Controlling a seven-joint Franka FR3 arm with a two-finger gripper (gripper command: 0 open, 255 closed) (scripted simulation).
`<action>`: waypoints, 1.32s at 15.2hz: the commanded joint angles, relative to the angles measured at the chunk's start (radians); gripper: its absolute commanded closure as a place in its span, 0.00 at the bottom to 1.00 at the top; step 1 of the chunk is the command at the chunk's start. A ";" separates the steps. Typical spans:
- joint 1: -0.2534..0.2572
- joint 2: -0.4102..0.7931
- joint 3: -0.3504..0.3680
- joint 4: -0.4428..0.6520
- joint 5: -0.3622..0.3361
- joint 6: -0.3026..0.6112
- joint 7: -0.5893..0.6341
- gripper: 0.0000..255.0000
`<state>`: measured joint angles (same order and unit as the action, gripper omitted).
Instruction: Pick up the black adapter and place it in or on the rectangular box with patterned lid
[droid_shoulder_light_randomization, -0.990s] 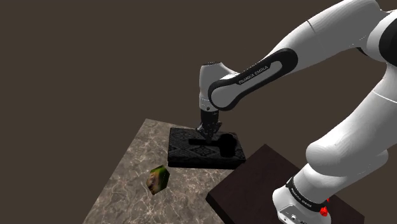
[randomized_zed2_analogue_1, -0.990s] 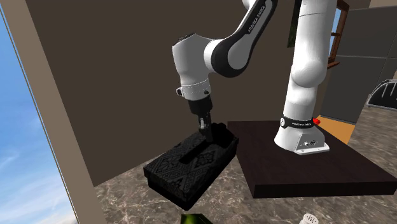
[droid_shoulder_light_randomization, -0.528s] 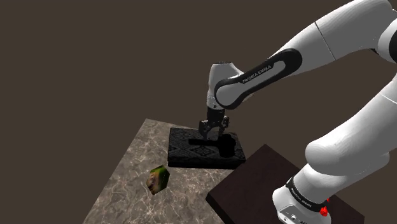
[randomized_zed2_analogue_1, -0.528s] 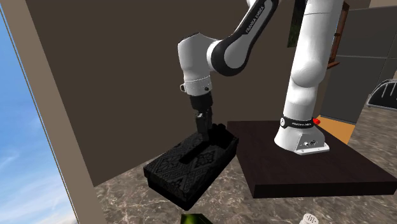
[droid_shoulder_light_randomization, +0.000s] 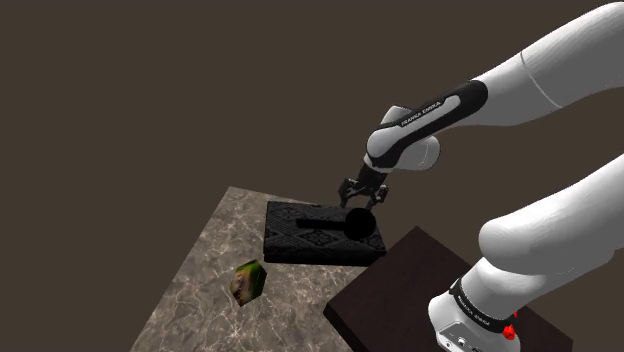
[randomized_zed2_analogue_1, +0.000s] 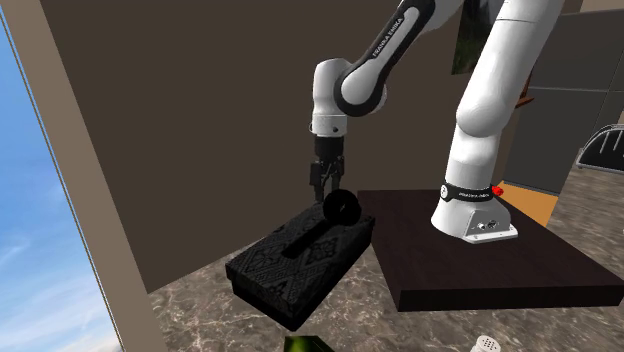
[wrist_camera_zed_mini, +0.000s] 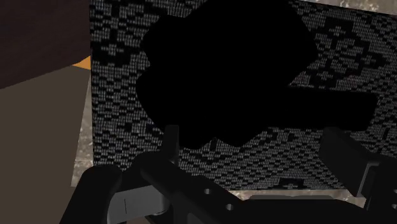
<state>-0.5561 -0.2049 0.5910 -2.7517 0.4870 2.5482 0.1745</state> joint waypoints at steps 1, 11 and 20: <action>0.000 0.017 -0.011 -0.023 0.031 0.044 -0.024 0.00; -0.002 0.130 0.007 -0.027 0.009 0.162 -0.007 0.00; -0.012 0.161 0.002 -0.009 -0.020 0.174 0.004 1.00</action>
<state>-0.5659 -0.0521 0.5961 -2.7545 0.4657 2.8393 0.1889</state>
